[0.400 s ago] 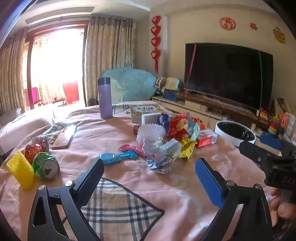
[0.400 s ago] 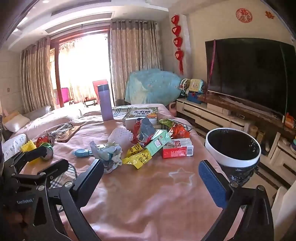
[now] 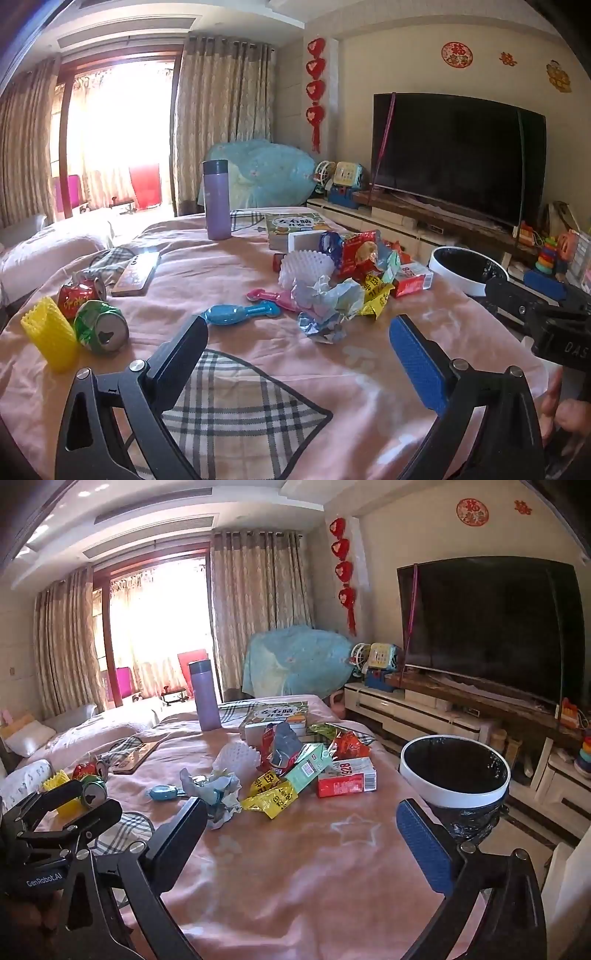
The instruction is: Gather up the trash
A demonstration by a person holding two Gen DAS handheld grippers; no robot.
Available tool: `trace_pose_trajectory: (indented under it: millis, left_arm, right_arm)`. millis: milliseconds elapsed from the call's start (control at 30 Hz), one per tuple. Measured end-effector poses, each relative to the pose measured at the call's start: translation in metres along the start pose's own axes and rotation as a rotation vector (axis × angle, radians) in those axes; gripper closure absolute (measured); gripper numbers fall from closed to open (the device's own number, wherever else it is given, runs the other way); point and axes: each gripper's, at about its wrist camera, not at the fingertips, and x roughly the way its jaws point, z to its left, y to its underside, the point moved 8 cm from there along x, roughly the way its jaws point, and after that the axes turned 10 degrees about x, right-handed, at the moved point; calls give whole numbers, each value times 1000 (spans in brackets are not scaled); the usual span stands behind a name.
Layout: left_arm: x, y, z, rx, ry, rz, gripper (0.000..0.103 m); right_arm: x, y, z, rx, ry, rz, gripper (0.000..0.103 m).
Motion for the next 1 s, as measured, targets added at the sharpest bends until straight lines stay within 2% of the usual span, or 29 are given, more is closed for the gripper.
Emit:
trace_pose_trajectory:
  millis: [1000]
  left_arm:
    - [4,12,2,3,-4,13,3]
  right_arm:
    - [-8,7,4,-3,-6,14,0]
